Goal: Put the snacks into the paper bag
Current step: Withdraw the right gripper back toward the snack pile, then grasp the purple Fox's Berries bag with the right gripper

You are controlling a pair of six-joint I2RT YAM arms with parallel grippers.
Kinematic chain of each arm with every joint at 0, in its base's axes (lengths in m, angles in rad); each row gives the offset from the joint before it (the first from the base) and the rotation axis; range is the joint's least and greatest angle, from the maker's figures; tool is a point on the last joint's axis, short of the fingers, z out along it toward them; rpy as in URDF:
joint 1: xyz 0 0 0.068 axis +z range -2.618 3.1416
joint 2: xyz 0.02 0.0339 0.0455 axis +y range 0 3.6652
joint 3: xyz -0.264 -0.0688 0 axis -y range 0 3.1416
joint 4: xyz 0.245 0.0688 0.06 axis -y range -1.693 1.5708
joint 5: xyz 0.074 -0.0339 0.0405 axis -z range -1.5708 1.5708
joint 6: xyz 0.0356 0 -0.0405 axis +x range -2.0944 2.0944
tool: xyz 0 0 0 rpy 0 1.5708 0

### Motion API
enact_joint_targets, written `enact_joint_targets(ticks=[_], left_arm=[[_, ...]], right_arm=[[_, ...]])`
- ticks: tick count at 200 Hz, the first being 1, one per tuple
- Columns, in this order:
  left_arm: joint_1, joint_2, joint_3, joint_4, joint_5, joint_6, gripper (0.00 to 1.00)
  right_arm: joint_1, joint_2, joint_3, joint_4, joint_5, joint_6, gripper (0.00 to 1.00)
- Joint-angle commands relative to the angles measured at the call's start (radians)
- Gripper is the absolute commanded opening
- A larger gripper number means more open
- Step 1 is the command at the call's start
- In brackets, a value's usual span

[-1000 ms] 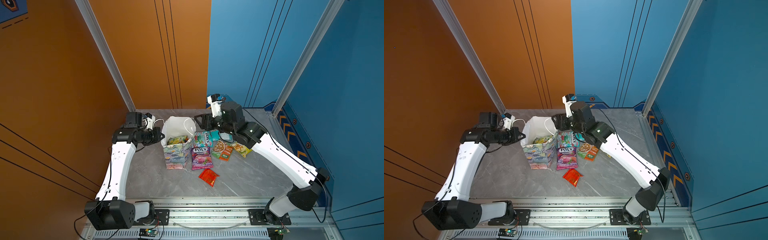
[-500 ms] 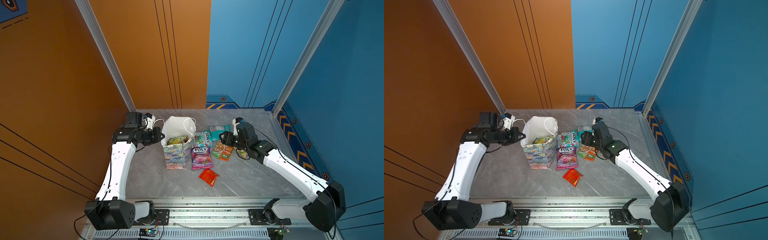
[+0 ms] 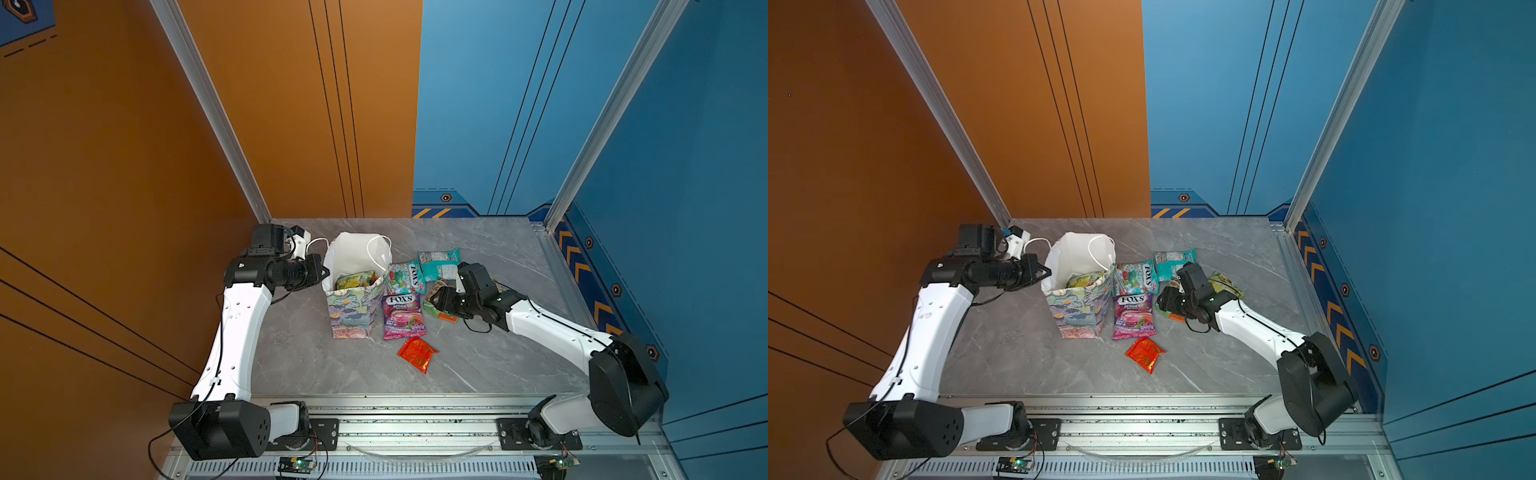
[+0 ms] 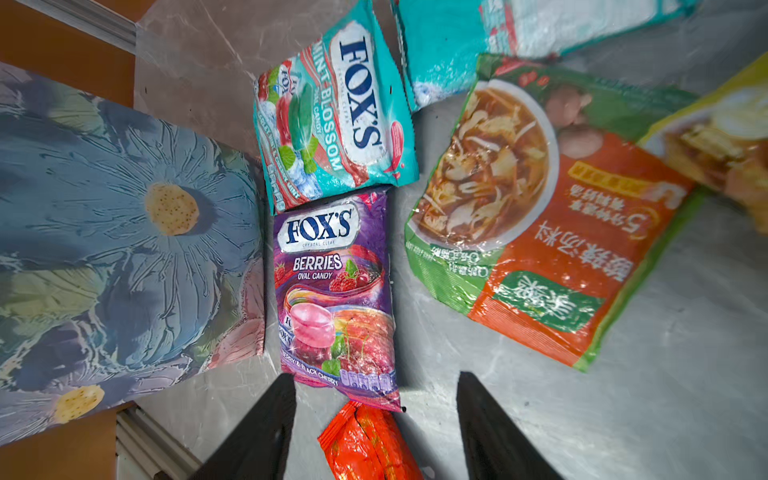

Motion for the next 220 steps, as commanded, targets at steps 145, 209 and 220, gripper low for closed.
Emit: enact_joint_targets(ticks=[145, 209, 220], left_arm=[[0.002, -0.027, -0.003, 0.038, 0.04, -0.006, 0.0], [0.003, -0.029, -0.006, 0.037, 0.041, -0.006, 0.0], [0.002, -0.03, -0.006, 0.038, 0.041, -0.006, 0.0]], right_arm=[[0.069, 0.255, 0.023, 0.191, -0.078, 0.066, 0.61], [0.08, 0.34, 0.059, 0.246, -0.107, 0.095, 0.57], [0.081, 0.348, 0.061, 0.251, -0.111, 0.099, 0.56]])
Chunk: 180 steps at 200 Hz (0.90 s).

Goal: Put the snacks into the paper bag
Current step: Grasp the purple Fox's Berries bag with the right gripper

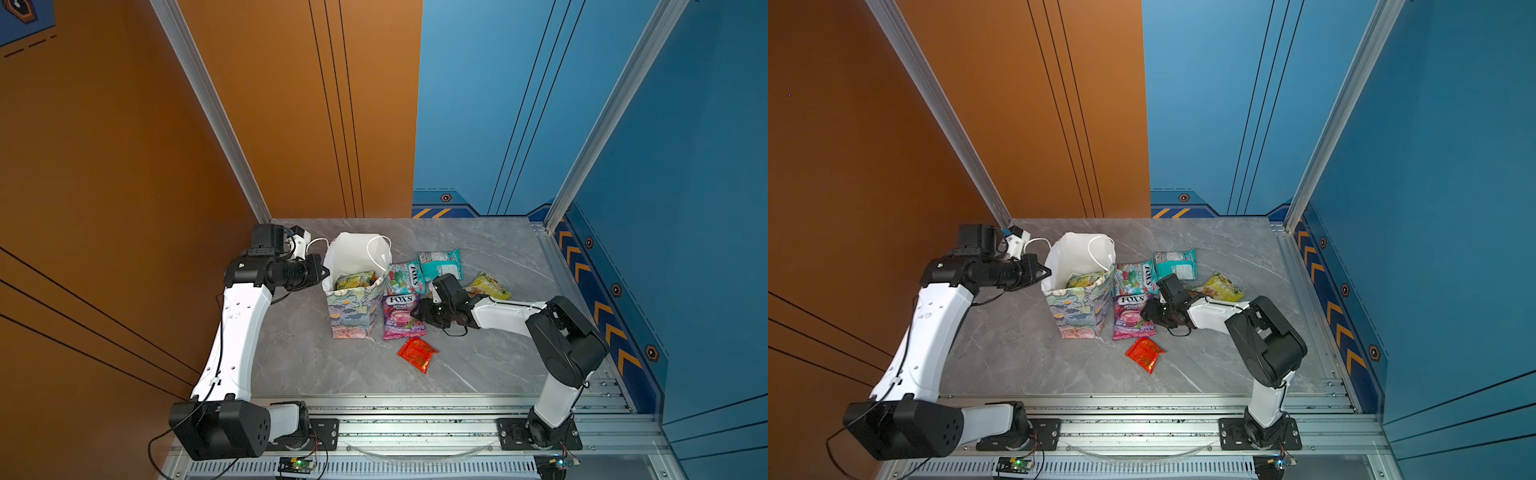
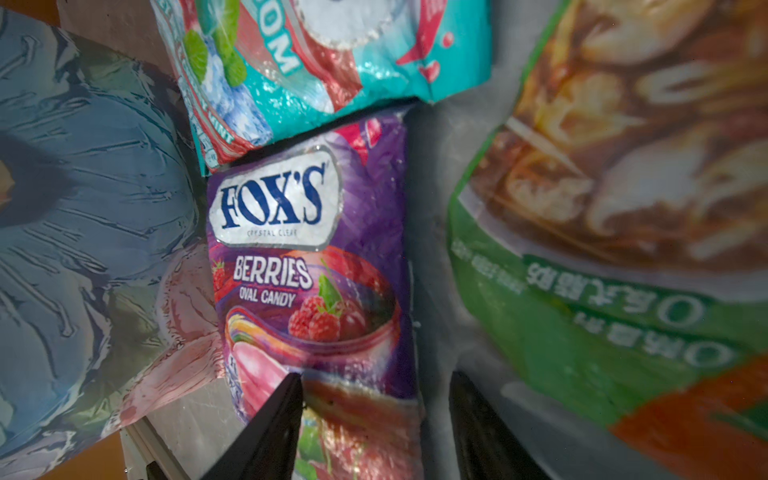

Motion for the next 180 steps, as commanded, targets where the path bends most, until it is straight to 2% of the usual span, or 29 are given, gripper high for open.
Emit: enact_joint_targets(ticks=[1, 18, 55, 109, 125, 155, 180], left_arm=[[0.003, -0.03, -0.006, 0.038, 0.041, -0.005, 0.0], [0.004, -0.03, -0.006, 0.037, 0.04, -0.006, 0.0], [0.003, -0.029, -0.008, 0.037, 0.04, -0.006, 0.0], [0.004, -0.032, -0.007, 0.037, 0.039, -0.006, 0.0], [0.004, -0.031, -0.006, 0.037, 0.04, -0.007, 0.0], [0.003, -0.028, -0.005, 0.036, 0.04, -0.008, 0.0], [0.003, -0.027, -0.005, 0.037, 0.042, -0.007, 0.0]], right_arm=[[0.009, 0.024, 0.025, 0.033, -0.022, 0.024, 0.55], [0.011, 0.028, 0.026, 0.038, -0.021, 0.027, 0.51], [0.014, 0.027, 0.023, 0.038, -0.021, 0.027, 0.5], [0.014, 0.013, 0.021, 0.045, -0.018, 0.032, 0.15], [0.012, -0.004, 0.023, 0.038, -0.011, 0.03, 0.08], [0.011, -0.037, 0.032, 0.026, -0.008, 0.026, 0.0], [0.011, -0.066, 0.039, 0.007, -0.002, 0.023, 0.0]])
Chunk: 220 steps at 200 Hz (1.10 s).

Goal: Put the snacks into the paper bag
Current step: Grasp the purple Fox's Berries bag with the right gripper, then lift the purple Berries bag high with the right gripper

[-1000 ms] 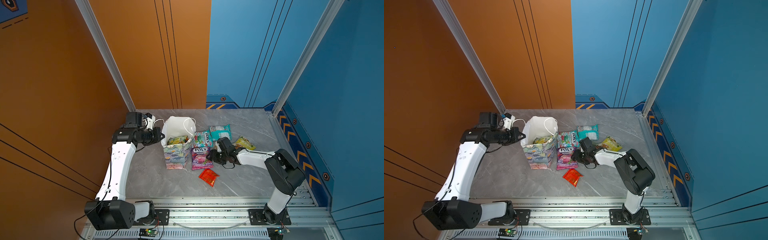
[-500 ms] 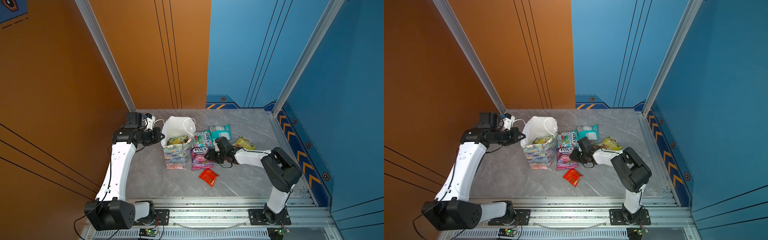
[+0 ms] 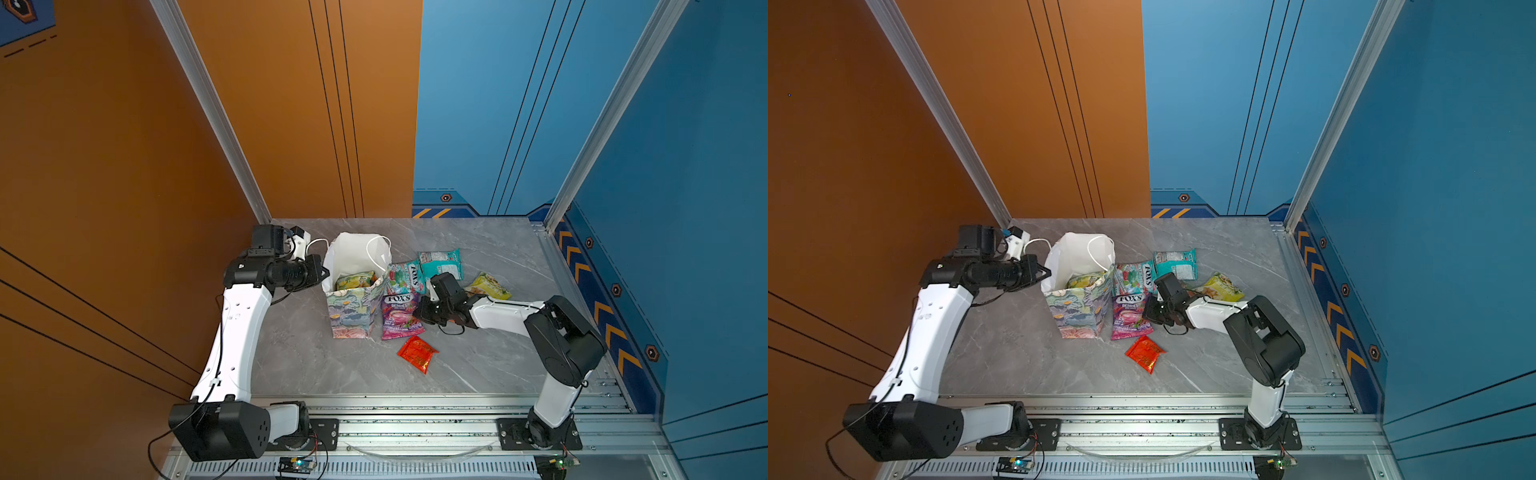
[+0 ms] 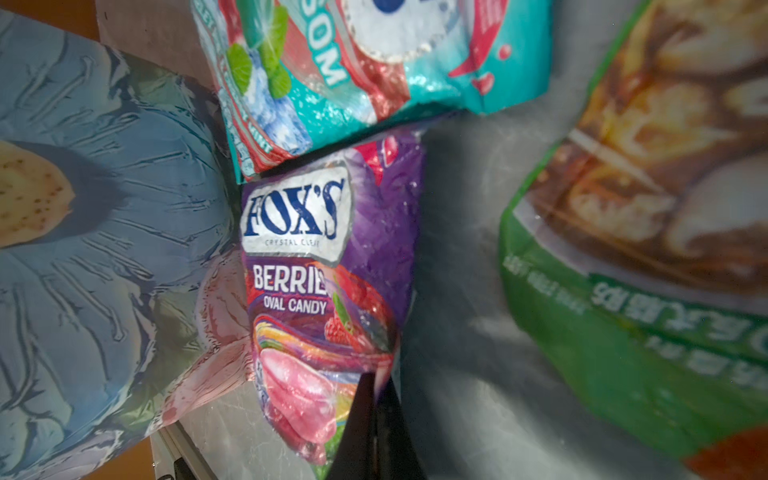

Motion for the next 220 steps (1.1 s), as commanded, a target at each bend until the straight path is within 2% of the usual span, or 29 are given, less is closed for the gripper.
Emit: enact_joint_targets(ticks=[1, 136, 220], left_arm=[[0.004, -0.022, 0.001, 0.036, 0.042, -0.007, 0.0], [0.002, -0.022, 0.0, 0.037, 0.043, -0.009, 0.0], [-0.003, -0.021, -0.002, 0.042, 0.042, -0.01, 0.0]], right_arm=[[0.004, -0.054, 0.033, -0.024, 0.015, -0.01, 0.0], [0.002, -0.281, 0.043, -0.135, 0.091, -0.036, 0.0], [0.004, -0.488, 0.151, -0.287, 0.227, -0.109, 0.0]])
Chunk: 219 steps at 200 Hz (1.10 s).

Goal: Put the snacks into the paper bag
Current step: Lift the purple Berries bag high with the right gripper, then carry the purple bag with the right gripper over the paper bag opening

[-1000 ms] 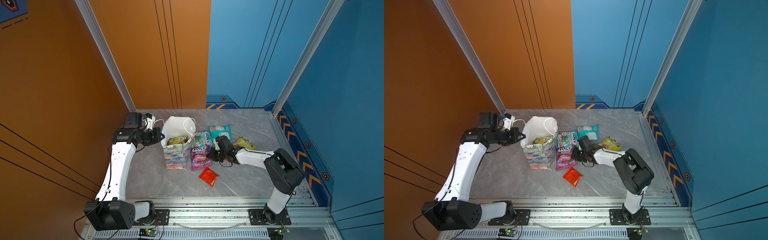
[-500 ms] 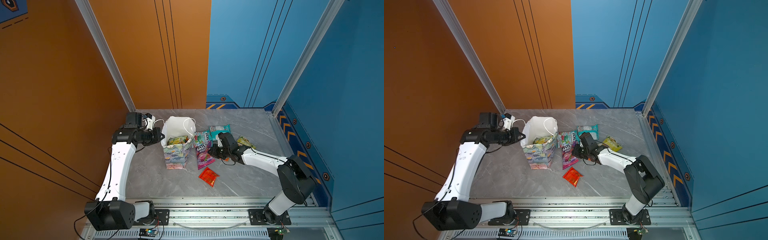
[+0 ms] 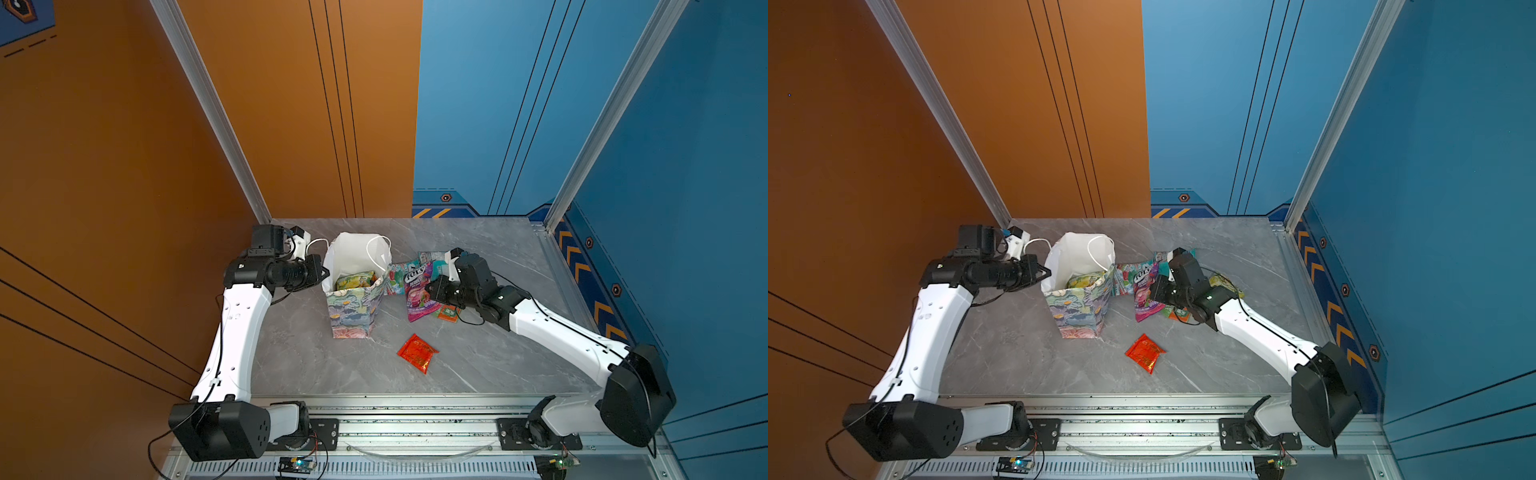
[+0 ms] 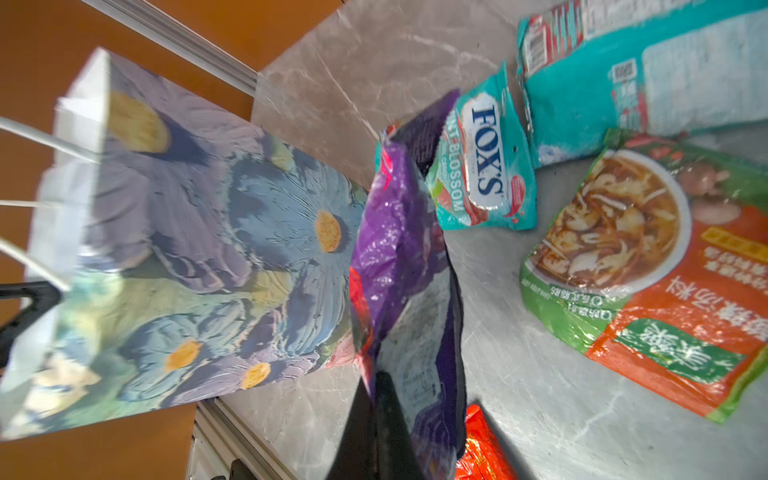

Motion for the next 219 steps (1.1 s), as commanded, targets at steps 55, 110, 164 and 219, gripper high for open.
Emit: enact_joint_targets(ticks=[55, 110, 164, 219], left_arm=[[-0.004, -0.02, 0.003, 0.042, 0.041, -0.012, 0.0], [-0.004, -0.018, 0.003, 0.041, 0.04, -0.012, 0.0], [-0.005, -0.013, 0.003, 0.042, 0.042, -0.011, 0.0], [-0.007, -0.006, 0.006, 0.041, 0.043, -0.01, 0.0]], right_arm=[[0.003, -0.119, 0.172, -0.101, 0.133, -0.107, 0.0], [0.025, -0.08, 0.347, -0.107, 0.162, -0.173, 0.0], [0.064, 0.005, 0.524, -0.142, 0.195, -0.244, 0.0], [0.116, 0.06, 0.636, -0.15, 0.202, -0.284, 0.0]])
